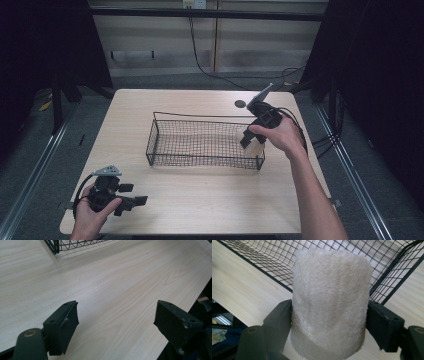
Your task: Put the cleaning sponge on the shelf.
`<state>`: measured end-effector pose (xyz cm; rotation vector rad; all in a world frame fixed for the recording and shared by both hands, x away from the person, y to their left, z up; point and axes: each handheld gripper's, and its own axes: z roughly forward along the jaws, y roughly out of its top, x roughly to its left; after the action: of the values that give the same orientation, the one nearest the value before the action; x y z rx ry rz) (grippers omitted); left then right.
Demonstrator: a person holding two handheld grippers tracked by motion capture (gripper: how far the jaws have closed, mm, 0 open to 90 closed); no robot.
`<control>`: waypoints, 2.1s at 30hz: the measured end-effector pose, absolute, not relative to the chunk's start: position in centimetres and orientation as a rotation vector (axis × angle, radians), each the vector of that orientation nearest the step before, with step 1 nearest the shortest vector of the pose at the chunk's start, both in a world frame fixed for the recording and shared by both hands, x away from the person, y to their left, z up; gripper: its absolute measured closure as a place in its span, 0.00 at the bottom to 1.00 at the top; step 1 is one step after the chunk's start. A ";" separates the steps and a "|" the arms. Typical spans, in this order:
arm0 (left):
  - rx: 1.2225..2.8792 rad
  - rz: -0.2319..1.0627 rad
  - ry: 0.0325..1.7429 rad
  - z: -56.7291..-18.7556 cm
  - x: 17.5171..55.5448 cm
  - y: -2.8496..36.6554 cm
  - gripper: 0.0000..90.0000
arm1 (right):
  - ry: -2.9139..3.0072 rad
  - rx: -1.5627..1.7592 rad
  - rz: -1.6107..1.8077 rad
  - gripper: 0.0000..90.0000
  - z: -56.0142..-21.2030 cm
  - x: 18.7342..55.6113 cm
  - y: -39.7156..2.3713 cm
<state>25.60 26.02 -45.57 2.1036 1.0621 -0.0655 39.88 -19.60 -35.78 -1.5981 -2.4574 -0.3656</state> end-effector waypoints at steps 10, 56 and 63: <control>2.102 -0.066 1.061 -45.6 25.6 26.0 0.21 | -2.453 -1.642 -0.360 0.28 -37.1 40.6 -19.4; 2.107 -0.063 1.047 -45.5 25.6 26.1 0.21 | -2.250 -1.974 -0.259 0.28 -43.5 41.1 -17.9; 2.108 -0.064 1.046 -45.5 25.6 26.1 0.21 | -2.240 -2.004 -0.220 0.28 -43.9 41.1 -17.5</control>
<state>25.58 26.08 -45.48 2.1077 1.0464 -0.0636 41.10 -17.45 -43.87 -2.0039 -2.2397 -0.2196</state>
